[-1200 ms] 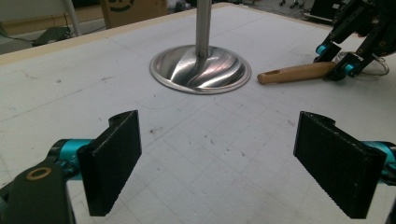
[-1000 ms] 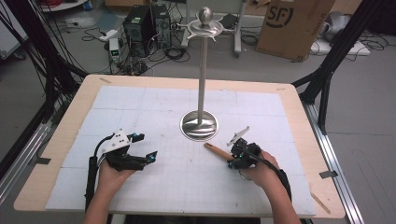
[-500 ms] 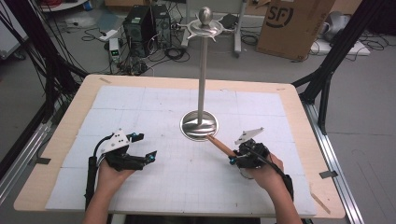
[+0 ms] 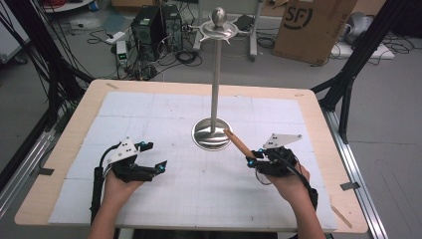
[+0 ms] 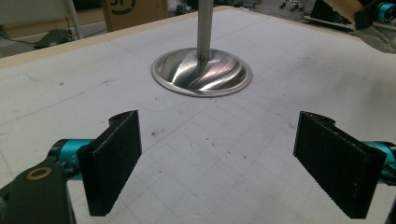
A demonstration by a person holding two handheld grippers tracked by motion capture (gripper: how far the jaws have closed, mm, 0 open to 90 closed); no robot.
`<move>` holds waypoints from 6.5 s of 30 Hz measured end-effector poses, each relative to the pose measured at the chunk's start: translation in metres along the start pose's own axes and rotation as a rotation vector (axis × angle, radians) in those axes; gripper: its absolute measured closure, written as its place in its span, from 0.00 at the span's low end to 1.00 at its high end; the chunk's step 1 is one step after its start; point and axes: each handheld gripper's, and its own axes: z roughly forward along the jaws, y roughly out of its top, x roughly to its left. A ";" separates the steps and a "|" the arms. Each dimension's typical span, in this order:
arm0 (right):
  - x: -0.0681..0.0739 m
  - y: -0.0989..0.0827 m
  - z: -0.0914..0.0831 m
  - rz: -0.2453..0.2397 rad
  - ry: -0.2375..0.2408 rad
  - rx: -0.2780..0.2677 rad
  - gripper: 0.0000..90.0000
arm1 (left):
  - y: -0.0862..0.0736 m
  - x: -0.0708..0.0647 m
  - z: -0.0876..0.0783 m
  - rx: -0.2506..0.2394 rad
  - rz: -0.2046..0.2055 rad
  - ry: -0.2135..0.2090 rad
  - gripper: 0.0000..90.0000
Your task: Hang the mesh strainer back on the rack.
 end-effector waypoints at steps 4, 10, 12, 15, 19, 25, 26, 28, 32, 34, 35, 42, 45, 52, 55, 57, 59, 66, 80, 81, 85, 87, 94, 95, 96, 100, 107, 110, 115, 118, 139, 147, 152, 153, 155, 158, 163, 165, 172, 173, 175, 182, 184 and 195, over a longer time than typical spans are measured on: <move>0.003 0.007 -0.006 -0.019 -0.010 -0.030 0.76 | 0.000 0.000 0.000 -0.003 0.001 0.003 0.17; 0.001 0.014 -0.018 -0.012 -0.014 -0.092 0.76 | 0.000 0.000 -0.001 -0.006 0.000 0.000 0.17; 0.000 0.016 -0.021 -0.008 -0.017 -0.109 0.76 | 0.000 0.000 -0.001 -0.005 -0.002 0.002 0.17; -0.003 0.020 -0.027 -0.011 -0.026 -0.129 0.76 | 0.000 0.000 -0.001 -0.006 0.000 -0.001 0.17; -0.006 0.028 -0.036 -0.015 -0.033 -0.160 0.76 | 0.000 0.000 -0.001 -0.008 -0.003 0.000 0.17; -0.008 0.042 -0.048 -0.032 -0.047 -0.205 0.76 | 0.001 0.000 -0.001 -0.009 -0.001 0.001 0.17; -0.009 0.044 -0.049 -0.041 -0.044 -0.214 0.76 | 0.001 0.000 -0.001 -0.011 -0.004 0.000 0.17; -0.011 0.048 -0.053 -0.058 -0.045 -0.234 0.76 | 0.001 0.000 -0.001 -0.011 -0.003 0.002 0.17; -0.013 0.056 -0.058 -0.080 -0.048 -0.255 0.76 | 0.001 0.000 -0.001 -0.011 -0.003 0.001 0.17; -0.015 0.061 -0.060 -0.090 -0.048 -0.273 0.76 | 0.001 0.001 -0.001 -0.012 -0.003 0.001 0.17; -0.015 0.063 -0.062 -0.087 -0.045 -0.275 0.76 | 0.001 0.001 -0.001 -0.012 -0.003 -0.001 0.17; -0.020 0.076 -0.073 -0.095 -0.045 -0.331 0.76 | 0.001 0.001 -0.002 -0.011 -0.001 -0.001 0.17; -0.023 0.081 -0.078 -0.098 -0.052 -0.347 0.76 | 0.001 0.001 -0.002 -0.012 -0.004 -0.001 0.17; -0.027 0.093 -0.087 -0.100 -0.059 -0.376 0.76 | 0.000 0.001 -0.001 -0.007 0.001 0.000 0.17; -0.028 0.098 -0.090 -0.097 -0.068 -0.392 0.76 | 0.001 0.001 -0.001 -0.009 -0.001 -0.001 0.17; -0.031 0.102 -0.092 -0.089 -0.062 -0.408 0.76 | 0.001 0.001 -0.001 -0.011 -0.004 -0.001 0.17; -0.034 0.106 -0.094 -0.081 -0.057 -0.424 0.76 | 0.001 0.001 -0.002 -0.009 -0.001 -0.001 0.17; -0.046 0.121 -0.102 -0.076 -0.060 -0.450 0.76 | 0.000 0.001 -0.002 -0.010 -0.005 0.000 0.17; -0.064 0.149 -0.102 -0.095 -0.049 -0.420 0.76 | 0.000 0.002 -0.002 -0.005 -0.002 0.004 0.17; -0.065 0.151 -0.102 -0.099 -0.049 -0.424 0.76 | 0.000 0.002 -0.002 -0.006 -0.001 0.004 0.17; -0.068 0.155 -0.100 -0.091 -0.060 -0.409 0.76 | 0.001 0.002 -0.002 -0.007 -0.001 0.003 0.17; -0.071 0.157 -0.101 -0.088 -0.064 -0.412 0.76 | 0.001 0.002 -0.003 -0.009 0.000 0.003 0.17; -0.074 0.162 -0.099 -0.079 -0.064 -0.409 0.76 | 0.000 0.002 -0.002 -0.008 0.000 0.004 0.17; -0.074 0.162 -0.098 -0.072 -0.060 -0.408 0.76 | 0.000 0.002 -0.003 -0.009 -0.002 0.004 0.17; -0.075 0.162 -0.097 -0.073 -0.059 -0.404 0.76 | 0.000 0.002 -0.003 -0.009 -0.004 0.005 0.17; -0.074 0.162 -0.093 -0.066 -0.055 -0.397 0.76 | 0.000 0.002 -0.003 -0.009 -0.004 0.005 0.17; -0.072 0.163 -0.089 -0.070 -0.043 -0.391 0.76 | 0.001 0.002 -0.003 -0.013 -0.003 0.008 0.17; -0.070 0.163 -0.087 -0.071 -0.041 -0.385 0.76 | 0.001 0.002 -0.003 -0.015 -0.005 0.008 0.17; -0.066 0.163 -0.082 -0.090 -0.025 -0.390 0.76 | 0.001 0.002 -0.003 -0.012 -0.001 0.007 0.17; -0.063 0.163 -0.078 -0.093 -0.017 -0.386 0.76 | 0.001 0.002 -0.003 -0.015 -0.005 0.006 0.17; -0.047 0.170 -0.050 -0.101 -0.013 -0.331 0.76 | 0.000 0.003 -0.003 -0.011 0.000 0.006 0.17; -0.045 0.172 -0.050 -0.109 -0.053 -0.334 0.70 | 0.001 0.002 -0.003 -0.013 -0.002 0.004 0.17; -0.044 0.170 -0.054 -0.110 -0.045 -0.335 0.67 | 0.000 0.002 -0.003 -0.011 -0.004 0.004 0.17; -0.044 0.169 -0.055 -0.111 -0.044 -0.333 0.66 | 0.000 0.002 -0.003 -0.011 -0.003 0.002 0.17; -0.043 0.167 -0.056 -0.119 -0.037 -0.335 0.65 | 0.000 0.002 -0.003 -0.011 -0.003 0.002 0.17; -0.041 0.164 -0.057 -0.122 -0.026 -0.334 0.62 | 0.000 0.002 -0.003 -0.012 -0.002 -0.001 0.17; -0.036 0.156 -0.060 -0.124 -0.007 -0.343 0.59 | 0.001 0.002 -0.003 -0.014 -0.002 0.000 0.17; -0.035 0.153 -0.061 -0.122 0.001 -0.348 0.57 | 0.001 0.002 -0.003 -0.014 -0.002 -0.001 0.17; -0.032 0.138 -0.060 -0.122 0.018 -0.353 0.54 | 0.001 0.001 -0.003 -0.017 0.002 -0.003 0.17; -0.032 0.136 -0.060 -0.123 0.019 -0.351 0.53 | 0.001 0.001 -0.003 -0.017 0.001 -0.003 0.17; -0.031 0.132 -0.059 -0.125 0.022 -0.352 0.52 | 0.001 0.001 -0.003 -0.018 0.000 -0.005 0.17; -0.028 0.118 -0.053 -0.118 0.035 -0.348 0.49 | 0.002 0.001 -0.003 -0.024 0.004 -0.001 0.17; -0.028 0.114 -0.051 -0.116 0.038 -0.346 0.48 | 0.002 0.001 -0.003 -0.024 0.003 -0.002 0.17; -0.023 0.093 -0.043 -0.121 0.063 -0.348 0.44 | 0.003 -0.001 -0.003 -0.029 0.003 -0.006 0.17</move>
